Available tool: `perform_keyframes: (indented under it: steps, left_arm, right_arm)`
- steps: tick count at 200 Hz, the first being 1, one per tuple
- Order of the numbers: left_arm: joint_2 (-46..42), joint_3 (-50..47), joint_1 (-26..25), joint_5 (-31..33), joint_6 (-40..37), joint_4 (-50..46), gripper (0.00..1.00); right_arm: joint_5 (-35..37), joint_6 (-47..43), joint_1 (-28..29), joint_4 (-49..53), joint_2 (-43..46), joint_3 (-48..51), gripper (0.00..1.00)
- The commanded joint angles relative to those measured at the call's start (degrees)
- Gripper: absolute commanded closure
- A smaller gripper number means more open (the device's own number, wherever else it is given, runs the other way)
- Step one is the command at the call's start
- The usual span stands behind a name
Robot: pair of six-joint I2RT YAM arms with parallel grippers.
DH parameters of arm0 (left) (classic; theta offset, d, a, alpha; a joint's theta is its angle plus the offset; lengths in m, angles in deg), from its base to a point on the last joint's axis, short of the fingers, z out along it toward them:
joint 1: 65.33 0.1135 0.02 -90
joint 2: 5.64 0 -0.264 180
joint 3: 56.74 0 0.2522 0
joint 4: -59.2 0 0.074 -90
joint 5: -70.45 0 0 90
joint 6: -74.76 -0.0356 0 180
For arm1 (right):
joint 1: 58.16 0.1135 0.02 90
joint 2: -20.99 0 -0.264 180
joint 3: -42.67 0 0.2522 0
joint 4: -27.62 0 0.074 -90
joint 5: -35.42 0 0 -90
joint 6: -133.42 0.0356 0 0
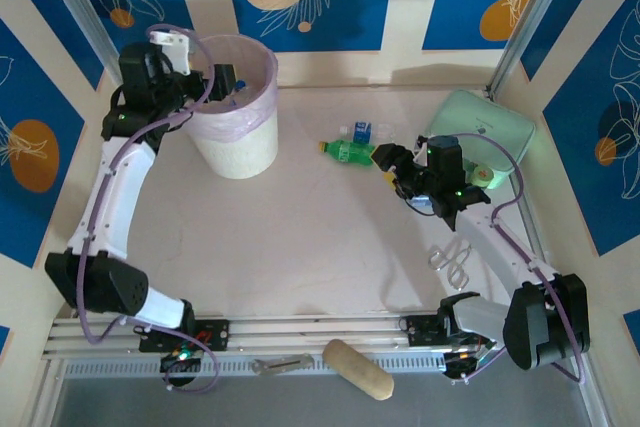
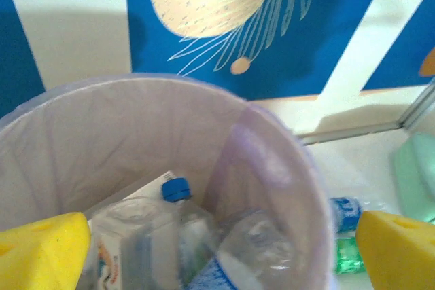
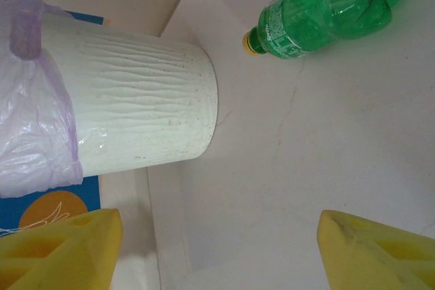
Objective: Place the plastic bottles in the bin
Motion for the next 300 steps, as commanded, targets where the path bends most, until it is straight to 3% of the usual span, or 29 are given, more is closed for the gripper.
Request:
perform_keyframes:
  steps: [1, 71, 106, 169, 215, 300]
  left_arm:
    - [-3.68, -5.02, -1.44, -5.84, 6.81, 8.51, 0.0]
    - [-9.85, -21.71, -15.09, -4.06, 13.31, 20.62, 0.0]
    - [-8.94, -29.21, -23.35, -2.15, 16.68, 25.74, 0.0]
    - [-4.34, -36.11, -32.52, 1.93, 19.29, 27.33, 0.0]
    - [-1.22, -38.07, -36.22, 2.91, 20.58, 26.83, 0.0]
    - [-1.01, -39.15, -36.52, 4.46, 20.58, 27.15, 0.0]
  right_arm:
    - [1.93, -1.45, -0.23, 2.34, -0.34, 0.32, 0.23]
    - [9.98, -1.39, -4.38, 13.28, 2.34, 2.1, 0.23]
    - [15.28, -0.22, -9.74, 17.94, 6.63, 5.08, 0.22]
    - [13.3, -2.18, -21.41, 17.82, 6.34, 6.8, 0.2]
    - [11.21, -0.63, -23.63, 13.15, -1.53, 5.84, 0.19]
    - [9.21, 0.81, -22.34, 5.11, -14.39, 1.14, 0.18]
